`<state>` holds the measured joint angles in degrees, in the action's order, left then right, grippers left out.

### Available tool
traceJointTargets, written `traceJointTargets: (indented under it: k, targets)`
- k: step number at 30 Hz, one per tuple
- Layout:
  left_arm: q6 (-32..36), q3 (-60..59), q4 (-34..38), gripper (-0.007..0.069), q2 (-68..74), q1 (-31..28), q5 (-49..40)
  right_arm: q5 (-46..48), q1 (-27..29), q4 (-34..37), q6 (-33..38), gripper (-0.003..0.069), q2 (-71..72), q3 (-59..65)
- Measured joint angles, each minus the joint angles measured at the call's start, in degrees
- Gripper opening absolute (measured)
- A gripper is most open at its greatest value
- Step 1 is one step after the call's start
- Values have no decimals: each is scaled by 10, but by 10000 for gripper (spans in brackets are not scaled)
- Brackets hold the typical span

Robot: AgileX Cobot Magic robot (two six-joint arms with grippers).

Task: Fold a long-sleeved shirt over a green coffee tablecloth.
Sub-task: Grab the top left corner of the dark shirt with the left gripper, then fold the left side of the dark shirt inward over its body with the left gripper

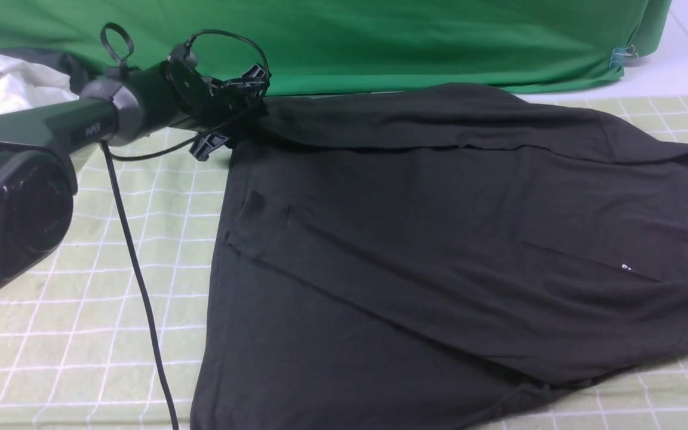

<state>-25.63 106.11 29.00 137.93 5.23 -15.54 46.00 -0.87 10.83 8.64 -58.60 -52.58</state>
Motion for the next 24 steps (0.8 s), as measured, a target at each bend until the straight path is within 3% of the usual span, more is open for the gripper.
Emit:
traceJointTargets:
  k: [3,5,14,19,20,23,24]
  targets:
    - [8,0,-1,74,0,0,-12,-2,0,0,0,199,0,0]
    - [11,0,-5,33,-6,0,-20,-2,0,0,1,202,0,0]
    - [23,-1,-23,23,-93,0,-37,-8,0,0,-4,207,0,0]
    - [10,-1,-23,23,-160,0,-112,-3,0,0,-6,207,0,0]
    - [2,-1,-17,23,-199,1,-166,10,0,0,-3,207,0,0]
    - [-2,-1,-17,23,-233,9,-221,26,0,0,6,190,0,0]
    - [-14,-2,-26,23,-257,18,-267,34,0,0,9,126,0,0]
